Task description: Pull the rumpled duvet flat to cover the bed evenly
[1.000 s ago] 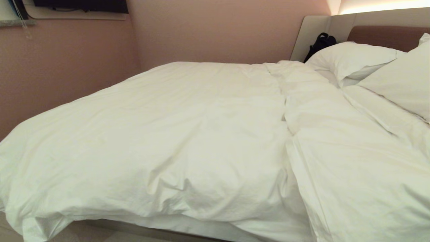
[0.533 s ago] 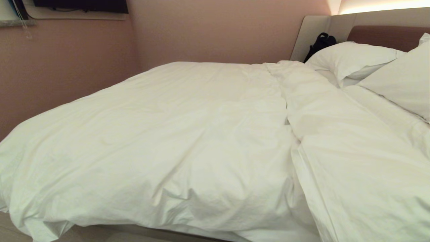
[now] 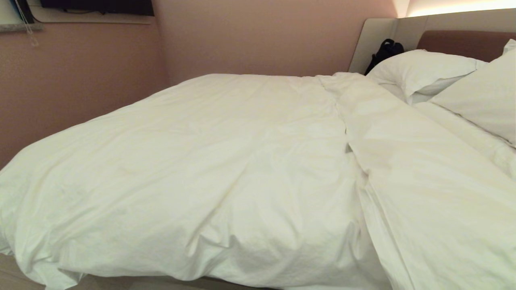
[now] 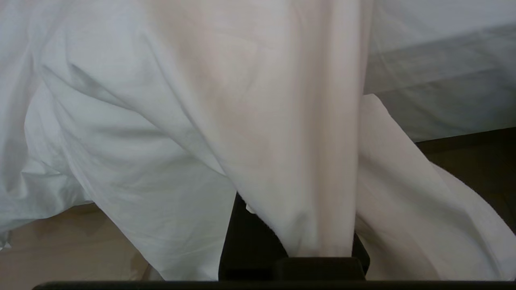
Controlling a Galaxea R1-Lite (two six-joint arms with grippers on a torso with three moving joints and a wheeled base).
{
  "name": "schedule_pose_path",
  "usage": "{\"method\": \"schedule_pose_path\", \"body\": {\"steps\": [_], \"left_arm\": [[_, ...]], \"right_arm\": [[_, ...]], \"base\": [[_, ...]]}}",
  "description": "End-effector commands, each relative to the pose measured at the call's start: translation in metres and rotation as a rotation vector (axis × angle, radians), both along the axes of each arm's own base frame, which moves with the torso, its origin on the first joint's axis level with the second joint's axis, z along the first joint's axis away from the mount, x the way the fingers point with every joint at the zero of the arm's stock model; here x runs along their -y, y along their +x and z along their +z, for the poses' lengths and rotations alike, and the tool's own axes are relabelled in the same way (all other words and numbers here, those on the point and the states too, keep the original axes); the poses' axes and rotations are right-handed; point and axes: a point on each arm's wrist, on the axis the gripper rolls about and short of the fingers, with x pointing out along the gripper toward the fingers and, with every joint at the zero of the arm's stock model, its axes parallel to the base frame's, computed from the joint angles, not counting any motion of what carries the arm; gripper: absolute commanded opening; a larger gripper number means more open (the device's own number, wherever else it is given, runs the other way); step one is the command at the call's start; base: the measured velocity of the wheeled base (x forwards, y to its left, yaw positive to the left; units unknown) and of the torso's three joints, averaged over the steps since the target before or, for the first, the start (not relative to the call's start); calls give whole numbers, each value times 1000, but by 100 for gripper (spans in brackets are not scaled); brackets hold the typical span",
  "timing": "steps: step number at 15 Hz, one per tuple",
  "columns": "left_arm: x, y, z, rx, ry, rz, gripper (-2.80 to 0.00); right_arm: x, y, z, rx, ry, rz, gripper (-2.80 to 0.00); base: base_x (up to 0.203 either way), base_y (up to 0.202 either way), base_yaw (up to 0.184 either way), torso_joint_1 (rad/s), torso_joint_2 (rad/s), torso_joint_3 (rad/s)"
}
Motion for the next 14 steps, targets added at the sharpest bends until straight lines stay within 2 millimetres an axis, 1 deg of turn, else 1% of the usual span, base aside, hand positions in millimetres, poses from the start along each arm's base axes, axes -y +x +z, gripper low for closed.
{"method": "schedule_pose_path", "body": {"steps": [1,3,10,11,12,14], "left_arm": [[0,0,0,-1,1,1,-280],[0,0,0,-1,1,1,-280],[0,0,0,-1,1,1,-280],[0,0,0,-1,1,1,-280],[0,0,0,-1,1,1,-280],[0,0,0,-1,1,1,-280]], "right_arm": [[1,-7,-6,21,-1,-12,-280],[1,-5,-11,7,-5,-22,-280],[1,-4,-16,-16,-15,-29,-280],[1,-5,-16,-13,-18,-28,-98],[1,-5,-16,-12,-28,-25,0],[1,-5,-14,-4,-52,-16,0]], "base": [[0,0,0,0,0,0],[0,0,0,0,0,0],[0,0,0,0,0,0],[0,0,0,0,0,0],[0,0,0,0,0,0],[0,0,0,0,0,0]]}}
